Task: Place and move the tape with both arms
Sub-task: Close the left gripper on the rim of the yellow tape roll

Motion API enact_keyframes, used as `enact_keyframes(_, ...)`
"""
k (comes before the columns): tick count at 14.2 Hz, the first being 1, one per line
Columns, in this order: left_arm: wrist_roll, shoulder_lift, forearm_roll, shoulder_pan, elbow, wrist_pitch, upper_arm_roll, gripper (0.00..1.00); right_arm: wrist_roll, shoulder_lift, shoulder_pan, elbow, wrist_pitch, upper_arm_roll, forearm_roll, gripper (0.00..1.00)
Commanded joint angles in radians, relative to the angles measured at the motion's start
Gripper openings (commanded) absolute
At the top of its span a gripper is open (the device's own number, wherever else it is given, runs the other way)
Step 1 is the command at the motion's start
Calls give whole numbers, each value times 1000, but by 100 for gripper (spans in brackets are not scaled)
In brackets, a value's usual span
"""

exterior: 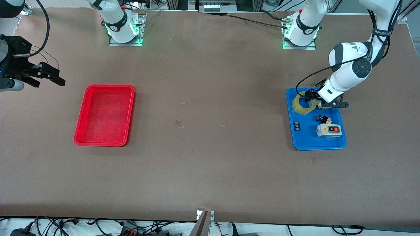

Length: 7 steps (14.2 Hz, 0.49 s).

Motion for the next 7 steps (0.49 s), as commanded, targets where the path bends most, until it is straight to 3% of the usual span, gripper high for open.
enact_keyframes(1, -23, 0, -20, 3, 12, 0, -13, 24, 0, -9, -9, -2, -2, 6, -6, 100)
enact_keyframes(3, -23, 0, -20, 3, 17, -6, -13, 0, 0, -9, -7, -2, -2, 8, -6, 100)
enact_keyframes(5, -21, -2, -20, 3, 33, -30, -14, 0, 0, -7, -7, -2, -2, 6, -6, 100)
enact_keyframes(7, -20, -5, -20, 1, 104, -149, -14, 0, 0, -3, -7, 0, -2, 6, -6, 100)
